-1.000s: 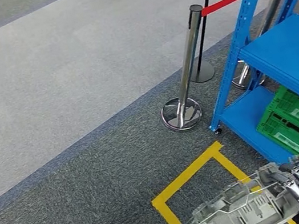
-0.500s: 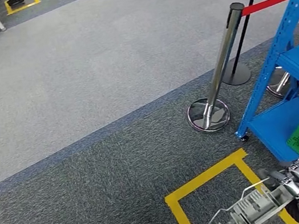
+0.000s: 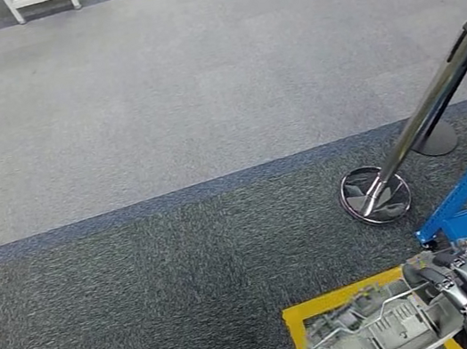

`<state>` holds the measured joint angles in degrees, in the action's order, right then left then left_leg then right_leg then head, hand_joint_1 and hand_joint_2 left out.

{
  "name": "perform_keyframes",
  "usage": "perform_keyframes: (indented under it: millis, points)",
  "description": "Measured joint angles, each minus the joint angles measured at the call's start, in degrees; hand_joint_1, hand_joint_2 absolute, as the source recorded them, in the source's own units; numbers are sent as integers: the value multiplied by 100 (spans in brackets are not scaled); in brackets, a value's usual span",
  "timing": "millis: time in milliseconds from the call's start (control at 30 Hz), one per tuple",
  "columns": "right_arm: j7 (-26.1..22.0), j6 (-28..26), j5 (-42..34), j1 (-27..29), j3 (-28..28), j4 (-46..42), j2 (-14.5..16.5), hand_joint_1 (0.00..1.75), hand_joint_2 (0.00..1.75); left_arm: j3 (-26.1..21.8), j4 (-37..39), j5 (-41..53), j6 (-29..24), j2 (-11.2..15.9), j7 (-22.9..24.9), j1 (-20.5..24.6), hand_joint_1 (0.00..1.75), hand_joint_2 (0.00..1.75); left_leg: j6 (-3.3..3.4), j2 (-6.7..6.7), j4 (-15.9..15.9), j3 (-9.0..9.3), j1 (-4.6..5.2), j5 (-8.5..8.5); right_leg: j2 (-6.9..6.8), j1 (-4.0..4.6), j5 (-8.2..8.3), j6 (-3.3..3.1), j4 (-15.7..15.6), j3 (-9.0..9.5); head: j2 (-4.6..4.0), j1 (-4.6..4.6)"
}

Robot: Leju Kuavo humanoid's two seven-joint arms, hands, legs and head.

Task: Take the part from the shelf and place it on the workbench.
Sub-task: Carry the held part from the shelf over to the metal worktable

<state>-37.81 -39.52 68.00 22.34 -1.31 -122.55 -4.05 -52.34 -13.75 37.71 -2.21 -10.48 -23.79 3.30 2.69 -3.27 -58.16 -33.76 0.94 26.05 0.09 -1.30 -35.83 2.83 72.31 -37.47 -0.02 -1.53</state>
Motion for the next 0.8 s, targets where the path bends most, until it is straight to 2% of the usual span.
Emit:
perform_keyframes:
  millis: [33,67,100,133,167,200,233,267,300,367,400,433,467,500,533,567,633,667,733,767,800]
  points:
    - [8,0,5,0,6,0,-17,175,175,-1,0,10,0,-3,3,-2,0,175,-15,-88,-14,10,-6,10,69,-11,259,1,-375,137,0,0]
    - [12,0,9,-1,11,2,-30,175,175,-1,0,19,0,-5,5,0,0,175,-38,-173,-38,9,-6,25,228,-30,447,4,-755,289,0,2]
    - [13,0,9,3,16,1,-38,175,175,-1,0,26,0,-5,5,5,0,175,-65,-252,-70,-11,-8,38,379,-50,563,4,-1060,426,1,-2]
    - [15,0,10,8,21,1,-44,175,175,-1,0,29,0,-5,5,9,0,175,-97,-323,-94,-41,-12,41,498,-61,598,2,-1232,506,1,-2]
    - [16,0,13,13,26,1,-49,175,175,-1,1,31,0,-4,7,7,0,175,-129,-393,-109,-73,-19,33,551,-61,571,-9,-1274,535,1,-4]
    - [18,0,13,16,30,-1,-52,175,175,-1,1,32,0,-4,9,0,0,175,-159,-465,-114,-98,-32,20,492,-53,574,-29,-1291,556,1,-7]
    - [19,0,15,12,34,0,-55,175,175,-1,2,32,0,-3,10,-14,0,175,-188,-469,-125,-110,-41,21,413,-48,583,-58,-1305,572,1,-3]
    - [20,0,14,11,37,0,-58,175,175,-1,2,32,0,-2,12,-24,0,175,-217,-367,-190,-139,-36,62,329,-45,587,-97,-1323,598,1,-18]
    - [22,0,13,12,39,-1,-60,175,175,-1,2,32,0,0,12,-24,0,175,-245,-208,-345,-209,-32,157,235,-41,587,-137,-1342,624,0,-30]
    - [27,0,14,26,41,-1,-63,175,175,1,2,34,0,0,12,-4,0,175,-296,142,-979,-510,-42,482,36,-14,566,-203,-1359,663,0,-57]
    - [34,0,15,30,42,-1,-63,175,175,1,2,37,1,-2,12,4,0,175,-313,207,-1358,-698,-62,636,-64,0,552,-218,-1359,671,1,-56]
    - [40,0,17,32,44,0,-63,175,175,1,2,39,1,-3,14,3,0,175,-324,236,-1634,-838,-79,715,-158,8,537,-225,-1359,681,1,-57]
    - [47,0,17,31,46,0,-63,175,175,1,2,43,1,-5,18,-3,0,175,-330,249,-1722,-884,-91,685,-246,13,521,-226,-1359,694,1,-57]
    - [55,0,17,28,48,0,-63,175,175,1,2,48,1,-5,23,-12,0,175,-328,265,-1583,-816,-99,549,-325,15,502,-220,-1359,714,1,-58]
    - [65,0,16,26,50,0,-64,175,175,1,2,52,1,-4,28,-18,0,175,-316,316,-1250,-645,-99,343,-398,15,479,-207,-1359,745,0,-60]
    - [85,0,15,26,56,0,-67,175,175,1,2,59,1,-2,35,-18,0,175,-293,444,-856,-435,-80,181,-465,16,451,-188,-1362,773,0,-57]
    - [155,0,15,33,79,2,-92,175,175,1,2,77,11,2,47,-2,0,175,-224,698,-284,-140,-10,45,-587,37,389,-129,-1364,811,0,-55]
    - [193,0,19,33,100,3,-116,175,175,1,2,85,17,6,56,2,0,175,-191,762,-190,-92,25,74,-648,46,367,-102,-1374,829,0,-48]
    - [253,0,27,20,145,7,-170,175,175,1,2,96,31,17,69,-6,0,175,-125,664,-143,-85,37,74,-755,44,335,-50,-1403,891,1,-36]
    - [274,0,27,6,167,13,-197,175,175,1,2,99,35,23,75,-13,0,175,-90,599,-113,-66,24,62,-690,33,293,-27,-1378,906,1,-22]
    - [295,0,22,-4,184,17,-222,175,175,1,2,100,39,26,80,-12,0,175,-55,533,-80,-46,7,47,-554,24,206,-10,-1257,866,1,-13]
